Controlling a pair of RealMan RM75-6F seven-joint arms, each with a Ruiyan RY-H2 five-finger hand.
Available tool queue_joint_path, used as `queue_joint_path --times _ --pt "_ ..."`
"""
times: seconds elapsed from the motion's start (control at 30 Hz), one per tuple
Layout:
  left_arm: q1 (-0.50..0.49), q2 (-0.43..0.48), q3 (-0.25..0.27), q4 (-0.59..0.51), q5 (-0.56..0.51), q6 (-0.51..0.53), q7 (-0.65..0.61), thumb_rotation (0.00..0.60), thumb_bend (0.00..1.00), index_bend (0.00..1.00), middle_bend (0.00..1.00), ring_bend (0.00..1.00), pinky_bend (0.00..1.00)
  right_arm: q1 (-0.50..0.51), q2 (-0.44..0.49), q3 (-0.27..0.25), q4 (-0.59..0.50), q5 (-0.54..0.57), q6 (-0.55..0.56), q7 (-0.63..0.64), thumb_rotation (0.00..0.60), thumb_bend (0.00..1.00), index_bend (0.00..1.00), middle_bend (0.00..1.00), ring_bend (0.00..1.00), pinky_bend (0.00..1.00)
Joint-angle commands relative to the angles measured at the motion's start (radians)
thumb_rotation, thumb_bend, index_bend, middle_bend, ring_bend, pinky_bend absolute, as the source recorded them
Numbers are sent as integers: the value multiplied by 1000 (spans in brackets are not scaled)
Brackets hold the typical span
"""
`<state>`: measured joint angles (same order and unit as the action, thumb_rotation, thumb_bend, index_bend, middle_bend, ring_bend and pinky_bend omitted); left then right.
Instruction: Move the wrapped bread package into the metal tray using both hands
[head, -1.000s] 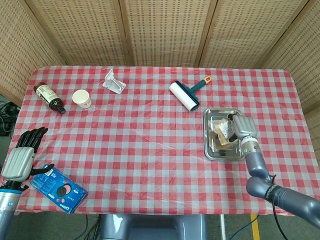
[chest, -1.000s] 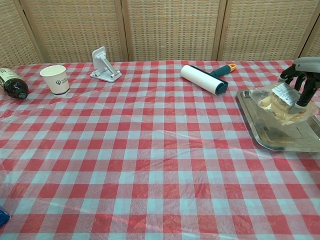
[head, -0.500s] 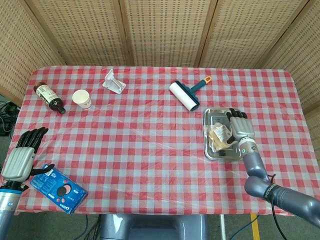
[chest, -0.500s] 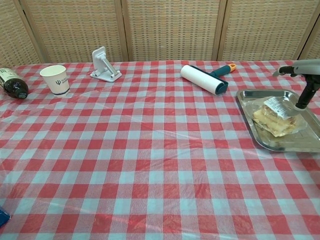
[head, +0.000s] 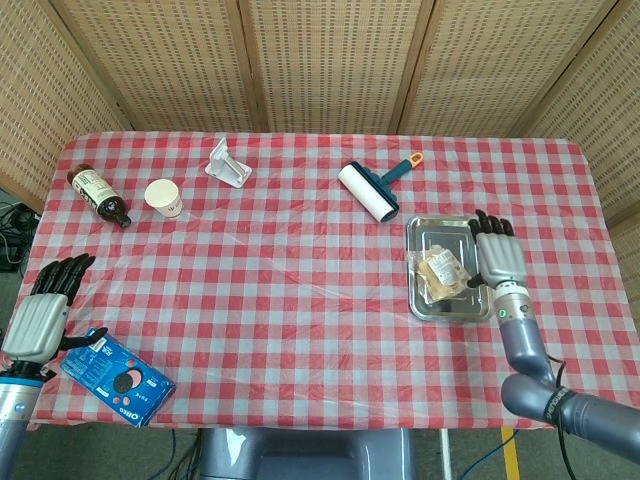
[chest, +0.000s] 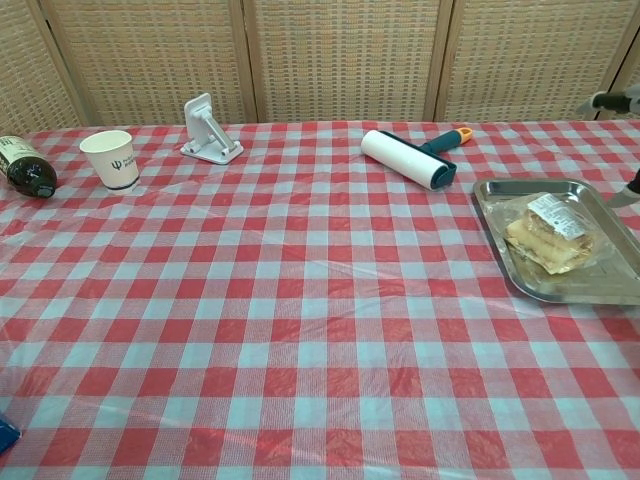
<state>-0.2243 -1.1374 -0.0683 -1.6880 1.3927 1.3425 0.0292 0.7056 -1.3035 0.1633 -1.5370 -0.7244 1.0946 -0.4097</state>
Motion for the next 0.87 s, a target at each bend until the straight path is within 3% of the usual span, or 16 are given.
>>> queue_joint_path --times 0.03,0.33,0.57,0.87 --pt "-1 -3 0 2 -1 -2 7 600 147 0 0 0 0 -123 46 -50 -109 -222 191 102 600 75 0 0 0 0" --pt "-2 -35 11 17 6 -4 66 600 146 0 0 0 0 -315 16 -165 -43 -543 464 215 600 74 0 0 0 0" --pt "3 -44 23 37 2 -12 93 600 129 0 0 0 0 -414 2 -186 18 -617 548 289 600 70 0 0 0 0" --pt "11 -62 15 65 -11 7 118 600 129 0 0 0 0 -451 -4 -179 71 -656 531 382 600 70 0 0 0 0"
